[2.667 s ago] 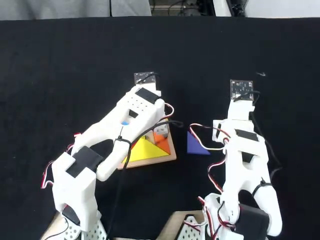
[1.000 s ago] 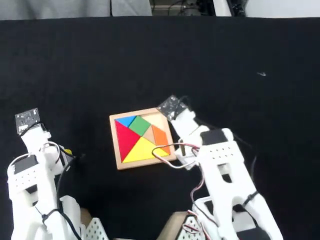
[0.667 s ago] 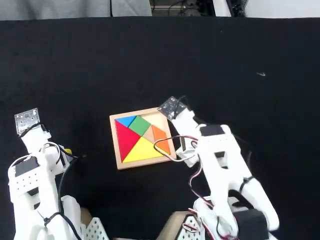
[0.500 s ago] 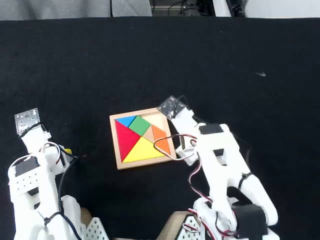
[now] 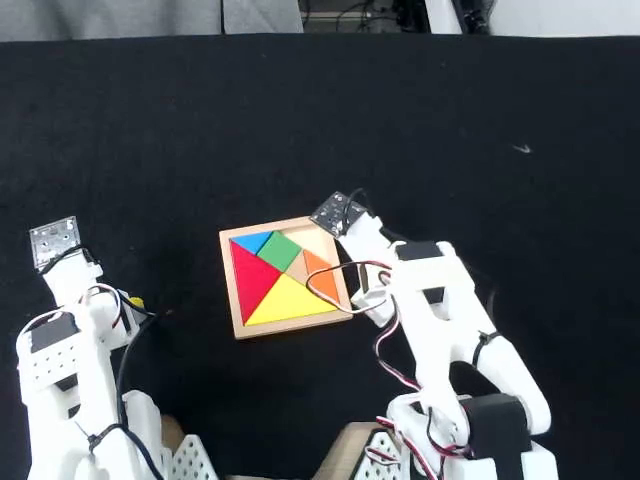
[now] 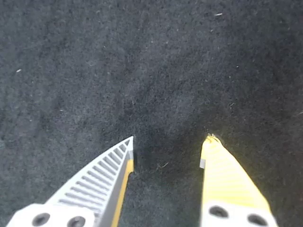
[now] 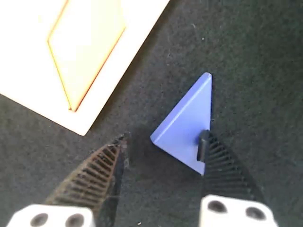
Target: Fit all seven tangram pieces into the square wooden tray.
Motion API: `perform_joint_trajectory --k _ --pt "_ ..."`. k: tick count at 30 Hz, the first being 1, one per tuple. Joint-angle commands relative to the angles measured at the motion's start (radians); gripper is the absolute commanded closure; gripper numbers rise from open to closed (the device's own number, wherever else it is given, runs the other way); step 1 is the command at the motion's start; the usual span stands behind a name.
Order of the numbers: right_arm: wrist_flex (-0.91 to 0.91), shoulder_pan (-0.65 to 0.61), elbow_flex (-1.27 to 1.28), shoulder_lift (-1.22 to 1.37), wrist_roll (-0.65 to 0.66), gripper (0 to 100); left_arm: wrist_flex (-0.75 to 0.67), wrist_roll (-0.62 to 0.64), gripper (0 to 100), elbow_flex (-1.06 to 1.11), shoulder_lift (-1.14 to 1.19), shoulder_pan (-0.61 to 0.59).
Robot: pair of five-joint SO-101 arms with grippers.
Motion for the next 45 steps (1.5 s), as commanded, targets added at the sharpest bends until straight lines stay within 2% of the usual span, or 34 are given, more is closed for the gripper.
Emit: perform_joint_trajectory --k 1,9,15,26,30,38,45 --pt "-0.006 0.005 -0.007 0.027 0.017 77.2 -0.012 -0.008 77 -0.005 -0.015 -0.002" --pt "0.002 0.003 -0.002 0.030 0.098 77.3 -0.009 -0.008 77 -0.005 -0.017 -0.002" --pt "0.002 -0.012 -0.005 0.042 0.101 77.3 -0.009 -0.011 77 -0.004 -0.017 -0.002" --pt "0.124 -0.006 -0.226 0.305 0.100 78.5 -0.009 -0.012 77 0.004 -0.018 -0.002" --pt "0.120 -0.006 -0.228 0.298 0.101 82.2 -0.011 -0.012 77 0.004 -0.018 -0.002" --pt "0.115 -0.009 -0.232 0.288 0.091 82.2 -0.014 -0.012 77 0.004 -0.018 -0.002" --pt "0.117 -0.008 -0.206 0.093 -0.023 82.2 -0.014 -0.012 77 0.004 -0.018 -0.002"
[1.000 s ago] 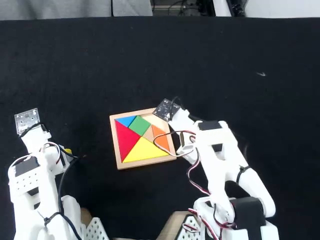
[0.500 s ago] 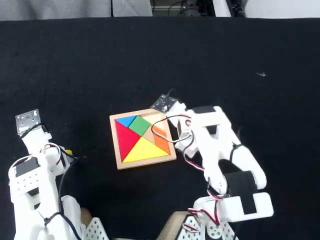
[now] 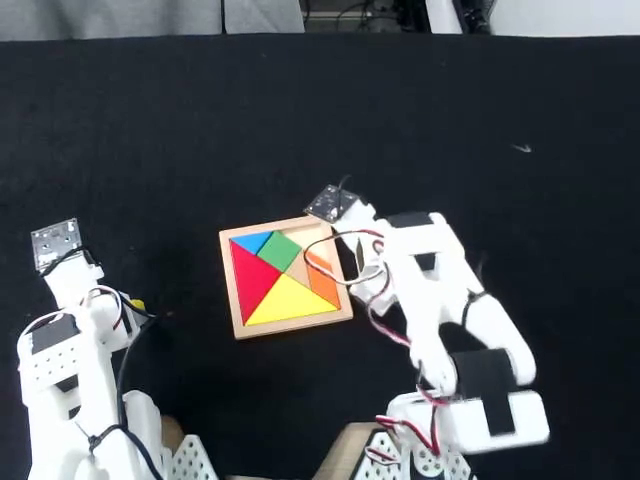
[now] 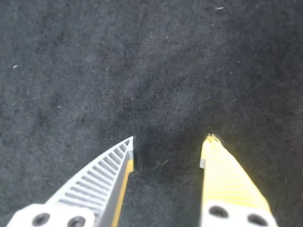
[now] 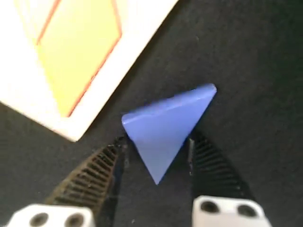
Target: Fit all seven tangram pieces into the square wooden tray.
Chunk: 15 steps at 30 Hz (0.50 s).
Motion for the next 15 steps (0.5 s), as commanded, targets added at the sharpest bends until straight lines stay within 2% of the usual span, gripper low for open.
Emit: perform_joint_trajectory --k 1,9,11,15 --pt "0.005 -0.008 0.008 -0.127 -0.064 82.5 -0.014 -0.012 77 -0.007 -0.018 -0.002" --pt "0.005 -0.021 0.094 -0.320 -0.311 82.2 -0.014 -0.012 77 -0.007 -0.018 -0.002" --pt "0.014 -0.069 0.110 -0.338 -0.368 82.2 -0.014 -0.012 77 -0.007 -0.018 -0.002" --pt "0.021 -0.164 0.113 -0.338 -0.381 82.1 -0.012 -0.012 77 -0.007 -0.018 -0.002"
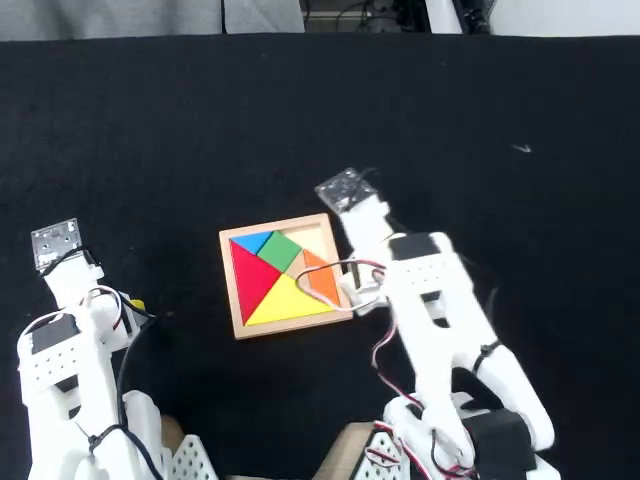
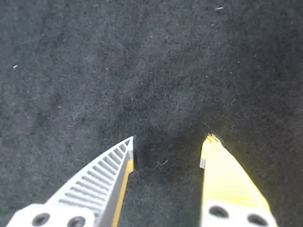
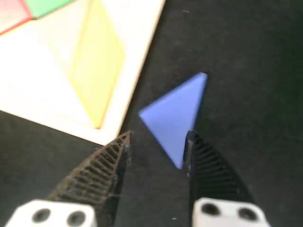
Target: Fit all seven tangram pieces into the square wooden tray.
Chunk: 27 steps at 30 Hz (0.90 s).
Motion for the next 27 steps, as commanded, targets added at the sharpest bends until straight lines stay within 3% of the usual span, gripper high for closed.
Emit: perform_joint_trajectory --k 1,14,27 --pt "0.003 -0.068 -0.008 -0.036 -0.015 82.1 -0.012 -0.012 77 -0.007 -0.018 -0.002" --pt "-0.049 0.025 -0.120 0.272 0.035 82.1 -0.011 -0.012 77 -0.005 -0.018 -0.002" --pt "-0.080 0.100 -0.119 0.286 0.063 74.5 -0.014 -0.012 77 -0.005 -0.018 -0.002"
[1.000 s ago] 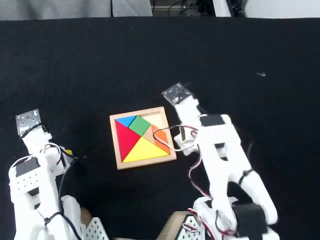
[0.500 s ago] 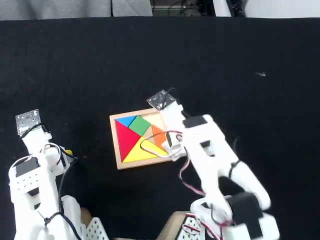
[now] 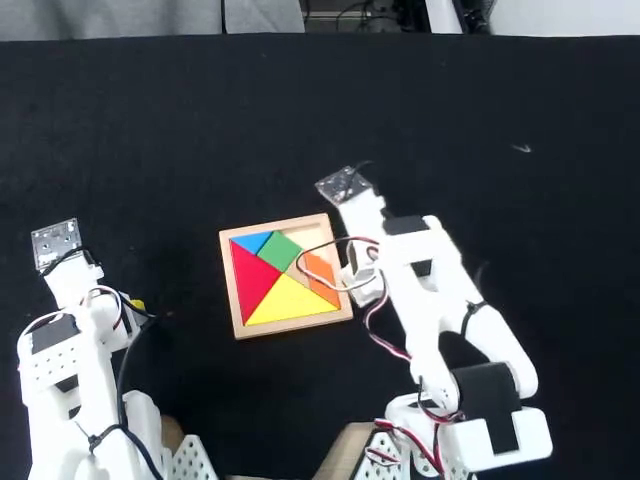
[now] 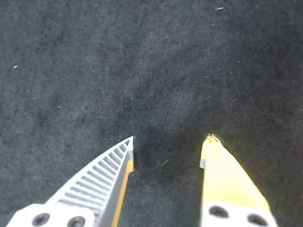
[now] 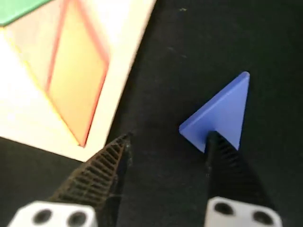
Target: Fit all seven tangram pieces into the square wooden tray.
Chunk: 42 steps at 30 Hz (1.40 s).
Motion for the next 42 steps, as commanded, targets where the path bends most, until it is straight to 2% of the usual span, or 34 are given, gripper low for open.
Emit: perform_joint_trajectory --k 1,7,15,20,28,42 --pt "-0.020 0.023 -0.016 0.018 0.020 74.5 -0.014 -0.012 77 -0.005 -0.018 -0.002" --pt "0.003 0.025 -0.025 -0.051 0.034 74.4 -0.014 -0.012 77 -0.005 -0.018 -0.002" --pt "0.008 0.061 -0.056 -0.081 0.195 74.4 -0.014 -0.012 77 -0.005 -0.018 -0.002" --pt "0.005 0.133 -0.107 -0.035 0.204 74.4 -0.014 -0.012 77 -0.005 -0.018 -0.002" --pt "-0.046 0.104 -0.113 0.090 0.218 74.4 -0.014 -0.012 77 -0.005 -0.018 -0.002" --pt "-0.086 0.101 -0.114 0.113 0.222 74.8 -0.014 -0.012 77 -0.005 -0.018 -0.002"
